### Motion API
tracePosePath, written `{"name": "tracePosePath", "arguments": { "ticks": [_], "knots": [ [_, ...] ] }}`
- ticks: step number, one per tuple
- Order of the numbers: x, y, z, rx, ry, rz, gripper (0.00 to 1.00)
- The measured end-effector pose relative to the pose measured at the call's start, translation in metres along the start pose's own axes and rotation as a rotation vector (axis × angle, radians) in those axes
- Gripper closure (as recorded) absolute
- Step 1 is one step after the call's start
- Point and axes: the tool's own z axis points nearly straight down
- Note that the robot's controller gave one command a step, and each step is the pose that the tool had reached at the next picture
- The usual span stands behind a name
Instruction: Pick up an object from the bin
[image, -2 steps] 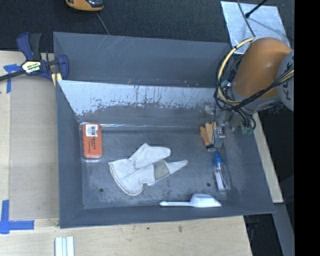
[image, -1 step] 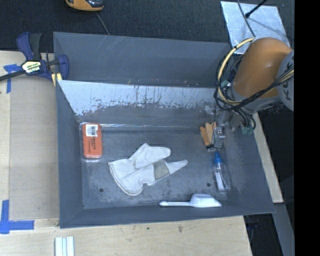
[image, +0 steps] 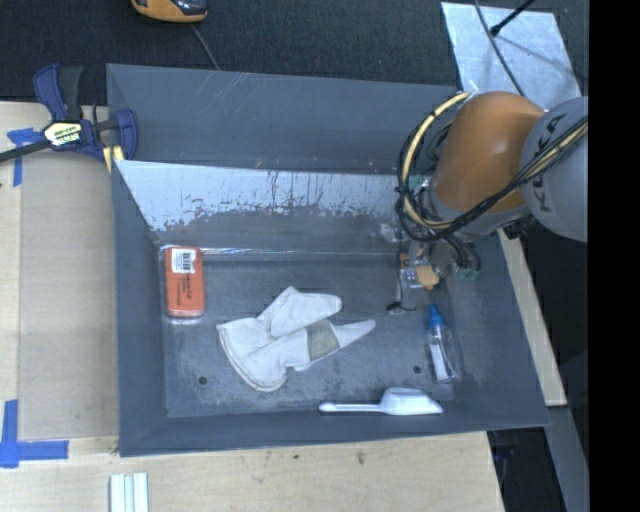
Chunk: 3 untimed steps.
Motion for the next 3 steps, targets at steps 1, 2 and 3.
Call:
{"name": "tracePosePath", "arguments": {
  "ticks": [1, 2, 3],
  "knots": [
    [0.005, 0.031, 0.043, -0.002, 0.000, 0.001, 0.00],
    [0.004, 0.060, 0.041, -0.001, 0.002, -0.050, 0.00],
    [0.007, 0.080, 0.051, -0.002, 0.000, -0.001, 0.00]
  ]
}}
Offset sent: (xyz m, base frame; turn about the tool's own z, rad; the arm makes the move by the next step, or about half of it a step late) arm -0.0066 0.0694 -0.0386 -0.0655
